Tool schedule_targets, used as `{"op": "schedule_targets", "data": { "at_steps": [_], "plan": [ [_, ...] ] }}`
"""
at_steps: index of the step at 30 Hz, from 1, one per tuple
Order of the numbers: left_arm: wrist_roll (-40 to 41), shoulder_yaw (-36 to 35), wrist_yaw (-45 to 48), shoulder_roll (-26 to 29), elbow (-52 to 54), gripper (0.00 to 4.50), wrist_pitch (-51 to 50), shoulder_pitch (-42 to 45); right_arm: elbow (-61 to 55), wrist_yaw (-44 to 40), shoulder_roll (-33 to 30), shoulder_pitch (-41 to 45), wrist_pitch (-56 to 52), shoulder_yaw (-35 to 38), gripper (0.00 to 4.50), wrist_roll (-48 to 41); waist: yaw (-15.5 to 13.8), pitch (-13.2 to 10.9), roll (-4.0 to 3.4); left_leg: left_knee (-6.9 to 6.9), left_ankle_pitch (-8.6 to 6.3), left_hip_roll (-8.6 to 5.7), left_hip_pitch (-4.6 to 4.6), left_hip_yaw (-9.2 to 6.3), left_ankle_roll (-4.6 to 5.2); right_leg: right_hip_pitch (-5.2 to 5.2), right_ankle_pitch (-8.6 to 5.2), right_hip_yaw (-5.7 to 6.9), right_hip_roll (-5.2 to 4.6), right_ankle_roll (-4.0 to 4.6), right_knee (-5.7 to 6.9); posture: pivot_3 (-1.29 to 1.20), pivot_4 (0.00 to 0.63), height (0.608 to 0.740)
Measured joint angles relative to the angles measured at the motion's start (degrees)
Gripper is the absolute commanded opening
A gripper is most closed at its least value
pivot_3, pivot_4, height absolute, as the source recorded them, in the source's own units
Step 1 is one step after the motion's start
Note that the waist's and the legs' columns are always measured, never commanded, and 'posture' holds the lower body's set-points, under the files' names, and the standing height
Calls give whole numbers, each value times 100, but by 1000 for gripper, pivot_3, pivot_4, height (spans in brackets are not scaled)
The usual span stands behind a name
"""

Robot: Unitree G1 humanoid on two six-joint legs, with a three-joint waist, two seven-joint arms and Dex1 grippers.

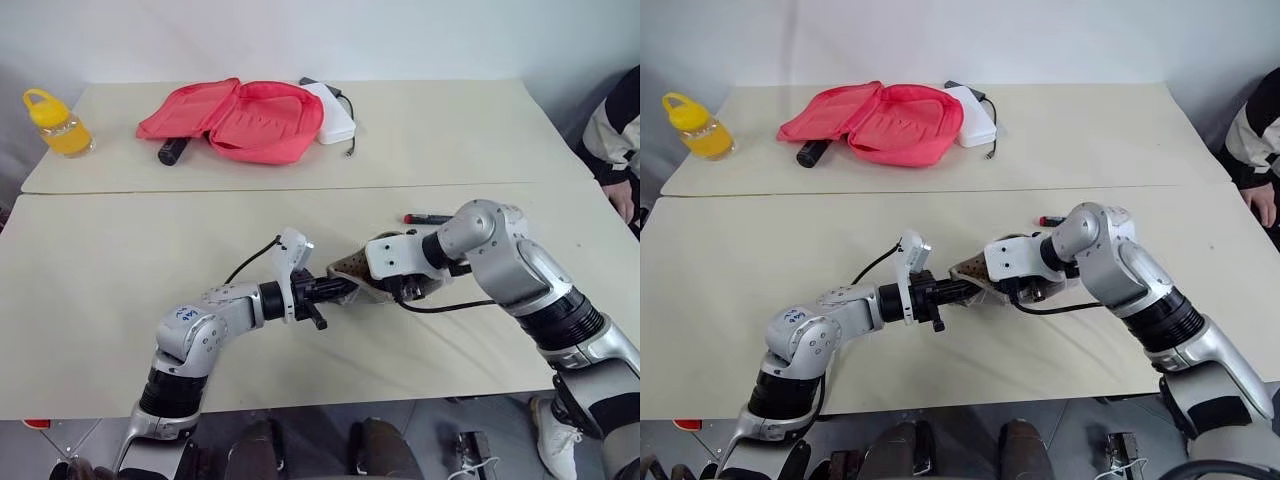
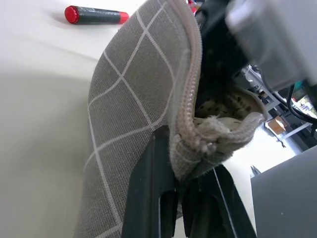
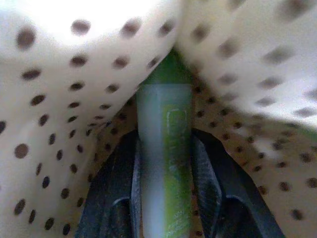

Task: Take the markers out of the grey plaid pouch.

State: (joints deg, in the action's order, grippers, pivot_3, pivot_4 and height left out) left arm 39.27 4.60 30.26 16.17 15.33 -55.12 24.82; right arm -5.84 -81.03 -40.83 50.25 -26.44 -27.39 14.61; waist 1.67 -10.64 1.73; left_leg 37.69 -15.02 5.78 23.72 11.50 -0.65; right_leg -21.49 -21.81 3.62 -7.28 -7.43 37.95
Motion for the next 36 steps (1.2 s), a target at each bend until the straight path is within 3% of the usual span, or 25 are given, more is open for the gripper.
{"op": "schedule_targets", "data": {
  "at_steps": [21,29,36],
  "plan": [
    [-366,37,-98,-121,-279,0,676,277,156,138,-597,42,274,263,1030,-222,-8,0,0,10,-1,-2,29,-9,2,-11,0,13,0,-1,-9,0,150,740],
    [-783,232,42,19,-288,0,971,261,66,240,-226,-262,-3,194,1029,-279,-10,-1,-2,19,-1,0,40,-9,2,-14,0,19,3,-1,-6,0,150,740],
    [-930,292,131,138,-271,1987,1039,83,-13,240,-229,-399,-29,78,1029,-229,-1,-1,-2,20,-2,2,39,-10,3,-15,0,20,4,-1,-3,0,150,740]
  ]
}}
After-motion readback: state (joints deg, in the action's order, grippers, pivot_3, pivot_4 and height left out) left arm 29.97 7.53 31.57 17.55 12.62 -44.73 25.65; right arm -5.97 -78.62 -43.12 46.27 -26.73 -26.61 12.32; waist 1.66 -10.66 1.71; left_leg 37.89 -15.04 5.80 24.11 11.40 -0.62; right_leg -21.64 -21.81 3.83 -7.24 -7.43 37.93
